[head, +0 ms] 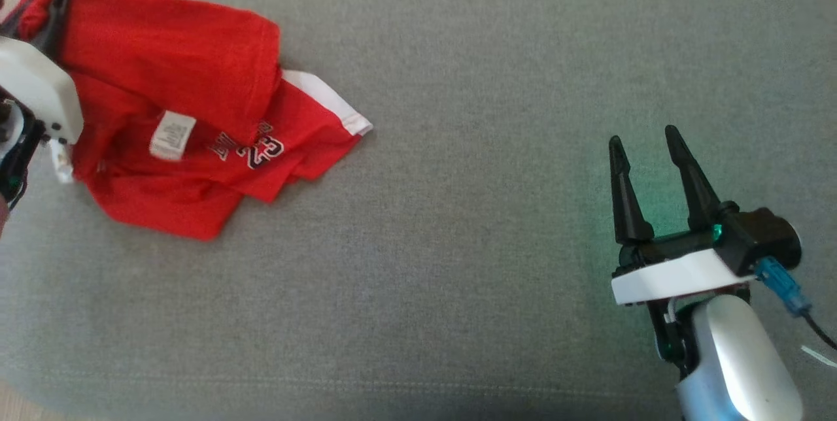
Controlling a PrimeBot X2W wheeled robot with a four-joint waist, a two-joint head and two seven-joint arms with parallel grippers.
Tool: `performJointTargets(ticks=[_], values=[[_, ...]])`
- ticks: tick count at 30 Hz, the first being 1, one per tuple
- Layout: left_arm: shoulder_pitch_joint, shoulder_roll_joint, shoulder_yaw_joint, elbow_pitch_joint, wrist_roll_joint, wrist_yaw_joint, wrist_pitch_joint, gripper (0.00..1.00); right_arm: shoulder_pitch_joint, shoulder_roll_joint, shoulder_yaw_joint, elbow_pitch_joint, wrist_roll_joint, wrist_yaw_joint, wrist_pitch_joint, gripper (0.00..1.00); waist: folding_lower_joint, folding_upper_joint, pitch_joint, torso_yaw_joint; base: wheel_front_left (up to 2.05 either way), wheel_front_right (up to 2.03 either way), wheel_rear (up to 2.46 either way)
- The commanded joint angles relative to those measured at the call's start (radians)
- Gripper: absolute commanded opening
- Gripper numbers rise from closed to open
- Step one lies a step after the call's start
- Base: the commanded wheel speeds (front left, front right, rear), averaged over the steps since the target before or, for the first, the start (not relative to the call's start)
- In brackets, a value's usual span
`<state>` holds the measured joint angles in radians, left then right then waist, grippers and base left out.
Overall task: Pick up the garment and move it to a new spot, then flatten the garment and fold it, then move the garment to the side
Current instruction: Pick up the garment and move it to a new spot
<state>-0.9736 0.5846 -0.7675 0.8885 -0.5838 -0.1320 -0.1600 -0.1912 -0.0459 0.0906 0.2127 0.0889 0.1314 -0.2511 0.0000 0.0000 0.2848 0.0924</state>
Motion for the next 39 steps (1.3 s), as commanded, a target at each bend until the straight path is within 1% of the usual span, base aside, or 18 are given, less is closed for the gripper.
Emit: performJointTargets(ticks=[1,3,4,6,13,16,21,26,27,30,34,39], values=[[-0.076,0.062,0.050,-0.023,-0.005,0.015,-0.036,0.00,0.011,-0.004,0.028,-0.021,0.012,-0.001,-0.011,1.00,0.0000,0.0000,-0.055,0.014,0.00,0.00,0.00],[-0.083,0.061,0.060,-0.041,-0.004,0.030,-0.056,0.00,0.021,-0.004,0.030,-0.015,0.020,-0.001,-0.011,1.00,0.0000,0.0000,-0.086,0.019,0.00,0.00,0.00],[-0.083,0.061,0.060,-0.041,-0.004,0.030,-0.056,0.00,0.021,-0.004,0.030,-0.015,0.020,-0.001,-0.011,1.00,0.0000,0.0000,-0.086,0.019,0.00,0.00,0.00],[-0.085,0.058,0.072,-0.069,-0.007,0.050,-0.071,0.00,0.033,-0.004,0.031,-0.010,0.027,-0.001,-0.011,1.00,0.0000,0.0000,-0.118,0.024,0.00,0.00,0.00],[-0.061,0.050,0.129,-0.237,-0.050,0.108,-0.089,0.00,0.063,-0.004,0.043,0.001,0.051,-0.001,-0.011,1.00,0.0000,0.0000,-0.203,0.014,0.00,0.00,0.00],[-0.045,0.044,0.145,-0.331,-0.074,0.140,-0.072,0.00,0.068,-0.004,0.047,0.000,0.058,-0.001,-0.011,1.00,0.0000,0.0000,-0.227,-0.002,0.00,0.00,0.00],[-0.010,0.023,0.147,-0.505,-0.110,0.197,0.007,0.00,0.068,-0.004,0.044,-0.004,0.065,-0.001,-0.011,1.00,0.0000,0.0000,-0.250,-0.045,0.00,0.00,0.00],[0.033,-0.004,0.121,-0.665,-0.118,0.263,0.082,0.00,0.057,-0.004,0.029,-0.020,0.067,-0.001,-0.011,1.00,0.0000,0.0000,-0.254,-0.109,0.00,0.00,0.00],[0.050,-0.018,0.107,-0.711,-0.117,0.287,0.105,0.00,0.048,-0.004,0.019,-0.031,0.066,-0.001,-0.011,1.00,0.0000,0.0000,-0.249,-0.142,0.00,0.00,0.00],[0.070,-0.043,0.085,-0.758,-0.113,0.318,0.128,0.00,0.031,-0.004,0.000,-0.051,0.064,-0.001,-0.011,1.00,0.0000,0.0000,-0.233,-0.194,0.00,0.00,0.00],[0.091,-0.082,0.055,-0.772,-0.107,0.343,0.137,0.00,0.005,-0.004,-0.024,-0.081,0.065,-0.001,-0.011,1.00,0.0000,0.0000,-0.195,-0.270,0.00,0.00,0.00],[0.090,-0.145,0.009,-0.711,-0.086,0.352,0.131,0.00,-0.031,-0.004,-0.042,-0.111,0.068,-0.001,-0.011,1.00,0.0000,0.0000,-0.132,-0.366,0.00,0.00,0.00]])
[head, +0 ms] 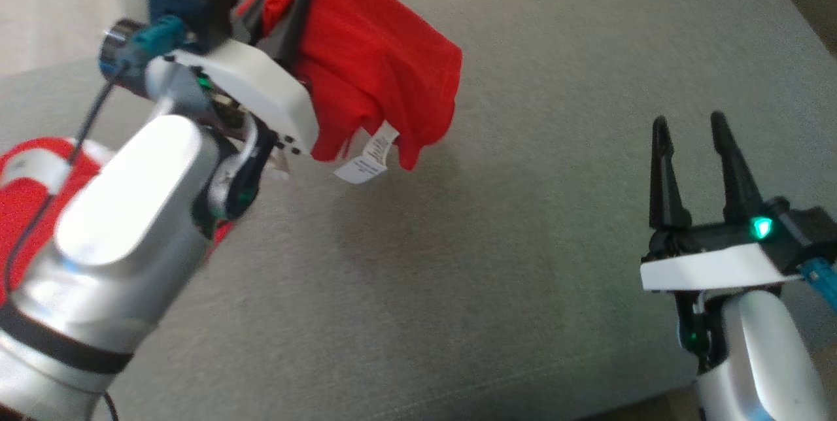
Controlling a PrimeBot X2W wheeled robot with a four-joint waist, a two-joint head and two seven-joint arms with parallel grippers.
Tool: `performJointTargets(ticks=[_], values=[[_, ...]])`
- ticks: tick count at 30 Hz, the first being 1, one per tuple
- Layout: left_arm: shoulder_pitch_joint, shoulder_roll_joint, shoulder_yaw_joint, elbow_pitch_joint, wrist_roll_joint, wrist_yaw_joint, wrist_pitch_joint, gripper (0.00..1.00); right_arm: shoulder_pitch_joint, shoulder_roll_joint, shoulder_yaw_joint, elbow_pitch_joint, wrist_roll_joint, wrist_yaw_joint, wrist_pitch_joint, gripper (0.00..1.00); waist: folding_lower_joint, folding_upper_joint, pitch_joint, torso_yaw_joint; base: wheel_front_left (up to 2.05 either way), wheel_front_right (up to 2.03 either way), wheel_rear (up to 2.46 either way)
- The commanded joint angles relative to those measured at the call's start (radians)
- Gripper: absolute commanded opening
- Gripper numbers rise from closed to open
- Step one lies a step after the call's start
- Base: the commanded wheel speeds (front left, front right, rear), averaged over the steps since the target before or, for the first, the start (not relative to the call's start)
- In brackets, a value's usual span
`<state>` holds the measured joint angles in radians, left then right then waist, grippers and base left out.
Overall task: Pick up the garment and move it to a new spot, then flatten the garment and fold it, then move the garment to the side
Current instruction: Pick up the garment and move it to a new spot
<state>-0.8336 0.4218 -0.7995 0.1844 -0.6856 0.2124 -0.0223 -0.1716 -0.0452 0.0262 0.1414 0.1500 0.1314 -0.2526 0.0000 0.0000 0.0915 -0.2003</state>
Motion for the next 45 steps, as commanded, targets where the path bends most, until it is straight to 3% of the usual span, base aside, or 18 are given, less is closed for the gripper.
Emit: performJointTargets(ticks=[1,6,11,13,19,27,32,37,42,45], values=[[-0.056,0.007,0.033,0.013,0.024,0.007,-0.011,0.00,-0.060,-0.005,0.022,-0.044,0.008,-0.001,-0.009,1.00,0.0000,0.0000,0.076,-0.093,0.00,0.00,0.00],[-0.098,-0.052,0.017,0.125,0.036,0.001,-0.040,0.00,-0.097,-0.005,0.018,-0.065,0.020,-0.001,-0.009,1.00,0.0000,0.0000,0.142,-0.178,0.00,0.00,0.00],[-0.135,-0.095,0.006,0.227,0.038,-0.020,-0.058,0.00,-0.116,-0.005,0.012,-0.071,0.034,-0.001,-0.009,1.00,0.0000,0.0000,0.178,-0.221,0.00,0.00,0.00],[-0.148,-0.106,-0.015,0.293,0.048,-0.039,-0.054,1.00,-0.123,-0.005,0.015,-0.070,0.041,-0.001,-0.009,1.00,0.0000,0.0000,0.187,-0.234,0.00,0.00,0.00],[-0.191,-0.105,0.007,0.427,0.047,-0.065,-0.133,1.00,-0.124,-0.005,0.017,-0.069,0.048,-0.001,-0.009,1.00,0.0000,0.0000,0.184,-0.219,0.00,0.00,0.00],[-0.160,-0.060,0.067,0.421,0.014,-0.102,-0.219,1.00,-0.098,-0.005,0.012,-0.047,-0.007,-0.001,-0.009,1.00,0.0000,0.0000,0.114,-0.063,0.00,0.00,0.00],[-0.018,-0.041,0.106,0.320,-0.003,-0.092,-0.237,1.00,-0.065,-0.005,0.010,-0.022,-0.059,-0.001,-0.009,1.00,0.0000,0.0000,0.056,0.074,0.00,0.00,0.00],[0.204,-0.027,0.196,0.134,0.032,-0.039,-0.239,1.00,-0.023,-0.005,0.009,0.010,-0.084,-0.001,-0.009,1.00,0.0000,0.0000,0.010,0.181,0.00,0.00,0.00],[0.465,-0.069,0.293,-0.040,0.110,-0.014,-0.239,1.00,0.034,-0.005,0.017,0.016,-0.077,-0.001,-0.009,1.00,0.0000,0.0000,-0.031,0.239,0.00,0.00,0.00],[0.588,-0.111,0.349,-0.110,0.183,-0.033,-0.239,1.00,0.068,-0.005,0.014,0.018,-0.068,-0.001,-0.009,1.00,0.0000,0.0000,-0.048,0.256,0.00,0.00,0.00]])
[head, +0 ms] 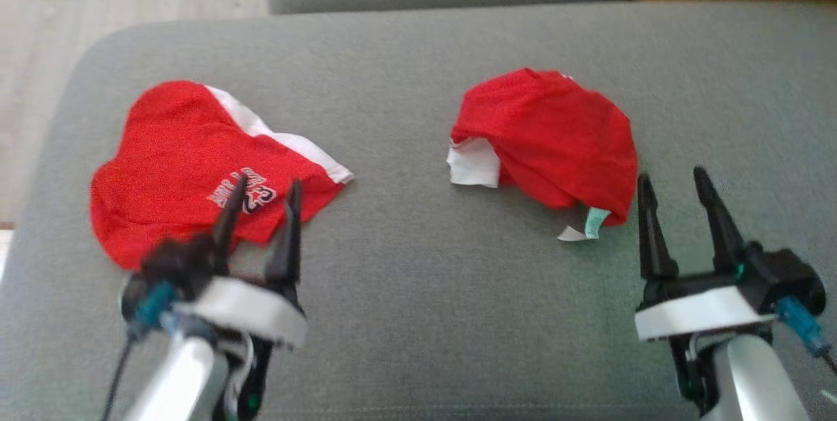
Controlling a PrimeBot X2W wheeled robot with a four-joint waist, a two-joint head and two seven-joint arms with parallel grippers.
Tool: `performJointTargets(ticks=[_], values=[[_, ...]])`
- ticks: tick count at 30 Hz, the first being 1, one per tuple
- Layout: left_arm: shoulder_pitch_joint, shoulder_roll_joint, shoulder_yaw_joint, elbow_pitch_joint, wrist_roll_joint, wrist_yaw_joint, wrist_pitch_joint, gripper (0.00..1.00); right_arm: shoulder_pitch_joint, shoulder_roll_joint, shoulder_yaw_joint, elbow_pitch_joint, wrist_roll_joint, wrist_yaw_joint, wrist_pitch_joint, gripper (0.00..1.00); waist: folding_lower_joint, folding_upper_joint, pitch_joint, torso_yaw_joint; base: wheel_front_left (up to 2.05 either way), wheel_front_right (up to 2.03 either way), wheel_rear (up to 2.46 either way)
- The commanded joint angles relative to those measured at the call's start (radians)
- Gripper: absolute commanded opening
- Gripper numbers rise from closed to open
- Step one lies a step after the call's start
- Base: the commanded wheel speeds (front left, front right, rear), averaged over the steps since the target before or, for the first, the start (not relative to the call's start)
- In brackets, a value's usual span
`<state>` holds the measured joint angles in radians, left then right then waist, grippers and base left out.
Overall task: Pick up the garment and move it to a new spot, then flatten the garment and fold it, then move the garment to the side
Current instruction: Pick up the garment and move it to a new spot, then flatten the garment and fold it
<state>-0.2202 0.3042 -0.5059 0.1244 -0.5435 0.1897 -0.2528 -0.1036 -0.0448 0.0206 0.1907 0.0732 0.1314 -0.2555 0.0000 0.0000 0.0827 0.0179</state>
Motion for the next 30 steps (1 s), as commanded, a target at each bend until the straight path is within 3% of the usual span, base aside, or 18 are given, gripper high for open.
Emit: performJointTargets(ticks=[1,8,15,20,30], values=[[0.007,-0.008,0.068,-0.066,0.071,-0.022,-0.009,1.00,0.011,-0.005,0.020,-0.029,0.010,-0.001,-0.006,1.00,0.0000,0.0000,-0.046,0.041,0.00,0.00,0.00],[0.155,-0.127,0.214,-0.135,0.187,-0.113,-0.009,1.00,0.046,-0.005,0.020,-0.022,0.015,-0.001,-0.006,1.00,0.0000,0.0000,-0.063,0.038,0.00,0.00,0.00],[0.184,-0.193,0.302,-0.135,0.257,-0.187,-0.009,1.00,0.045,-0.005,0.025,-0.015,0.011,-0.001,-0.006,1.00,0.0000,0.0000,-0.060,0.023,0.00,0.00,0.00],[0.189,-0.223,0.342,-0.120,0.294,-0.234,-0.009,1.00,0.043,-0.005,0.025,-0.013,0.012,-0.001,-0.006,1.00,0.0000,0.0000,-0.056,0.016,0.00,0.00,0.00],[0.196,-0.250,0.368,-0.091,0.322,-0.275,-0.009,1.00,0.035,-0.005,0.033,0.029,0.009,-0.001,-0.006,1.00,0.0000,0.0000,-0.034,0.027,0.00,0.00,0.00]])
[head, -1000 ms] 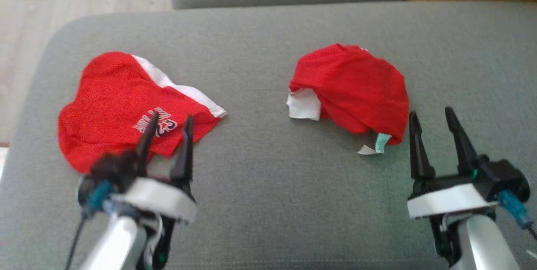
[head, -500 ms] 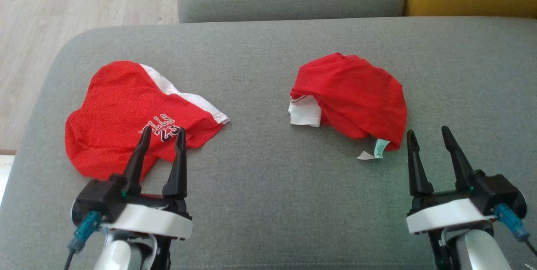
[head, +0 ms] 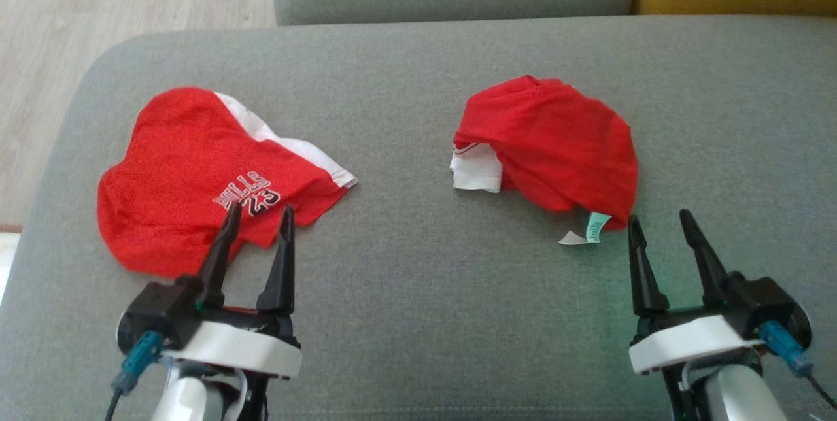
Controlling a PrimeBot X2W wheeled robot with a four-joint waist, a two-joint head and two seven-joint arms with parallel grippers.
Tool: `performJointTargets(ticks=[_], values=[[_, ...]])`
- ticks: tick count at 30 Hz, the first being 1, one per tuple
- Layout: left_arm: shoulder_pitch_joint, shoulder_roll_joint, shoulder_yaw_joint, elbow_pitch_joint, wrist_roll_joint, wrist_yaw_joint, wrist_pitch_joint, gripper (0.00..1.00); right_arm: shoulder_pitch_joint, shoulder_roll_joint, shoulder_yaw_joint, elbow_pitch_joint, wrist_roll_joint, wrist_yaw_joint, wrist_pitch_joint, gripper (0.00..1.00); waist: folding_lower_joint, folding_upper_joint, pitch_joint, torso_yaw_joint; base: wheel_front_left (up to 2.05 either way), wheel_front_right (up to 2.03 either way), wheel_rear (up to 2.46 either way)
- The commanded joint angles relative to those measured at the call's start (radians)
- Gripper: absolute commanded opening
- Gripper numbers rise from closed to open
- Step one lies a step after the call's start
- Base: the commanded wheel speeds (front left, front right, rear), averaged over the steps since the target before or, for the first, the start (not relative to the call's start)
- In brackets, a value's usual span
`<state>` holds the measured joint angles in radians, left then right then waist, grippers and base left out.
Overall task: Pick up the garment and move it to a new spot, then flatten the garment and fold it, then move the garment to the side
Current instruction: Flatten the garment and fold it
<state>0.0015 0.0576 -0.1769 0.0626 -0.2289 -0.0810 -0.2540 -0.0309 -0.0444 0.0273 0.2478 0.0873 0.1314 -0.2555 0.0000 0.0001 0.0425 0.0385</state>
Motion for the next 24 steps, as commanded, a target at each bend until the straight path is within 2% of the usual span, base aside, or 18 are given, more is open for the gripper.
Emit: performJointTargets(ticks=[1,11,20,21,22,23,24], values=[[-0.029,-0.004,0.037,-0.025,0.008,-0.007,-0.008,1.00,-0.043,-0.006,0.027,-0.015,-0.009,-0.001,-0.006,1.00,0.0000,-0.0001,0.014,0.011,0.00,0.00,0.00],[-0.076,-0.007,0.020,0.006,-0.002,-0.027,-0.008,1.00,-0.175,-0.006,-0.007,0.183,-0.075,-0.001,0.012,1.00,0.0000,-0.0001,0.114,0.078,0.00,0.00,0.00],[-0.104,-0.007,0.008,0.019,-0.013,-0.033,-0.008,1.00,-0.269,-0.006,-0.107,0.309,-0.228,-0.001,0.009,1.00,0.0000,-0.0001,0.144,0.110,0.00,0.00,0.00],[-0.105,-0.007,0.008,0.020,-0.014,-0.033,-0.008,1.00,-0.274,-0.006,-0.108,0.319,-0.230,-0.001,0.009,0.73,0.0000,-0.0001,0.143,0.110,0.00,0.00,0.00],[-0.106,-0.007,0.009,0.022,-0.015,-0.033,-0.008,1.00,-0.279,-0.006,-0.108,0.326,-0.234,-0.001,0.008,0.30,0.0000,-0.0001,0.141,0.109,0.00,0.00,0.00],[-0.105,-0.007,0.010,0.024,-0.016,-0.033,-0.008,1.00,-0.282,-0.006,-0.107,0.334,-0.235,-0.001,0.007,0.00,0.0000,-0.0001,0.138,0.106,0.00,0.00,0.00],[-0.104,-0.007,0.011,0.026,-0.018,-0.032,-0.008,1.00,-0.283,-0.006,-0.102,0.341,-0.234,-0.001,0.006,0.00,0.0000,-0.0001,0.135,0.103,0.00,0.00,0.00]])
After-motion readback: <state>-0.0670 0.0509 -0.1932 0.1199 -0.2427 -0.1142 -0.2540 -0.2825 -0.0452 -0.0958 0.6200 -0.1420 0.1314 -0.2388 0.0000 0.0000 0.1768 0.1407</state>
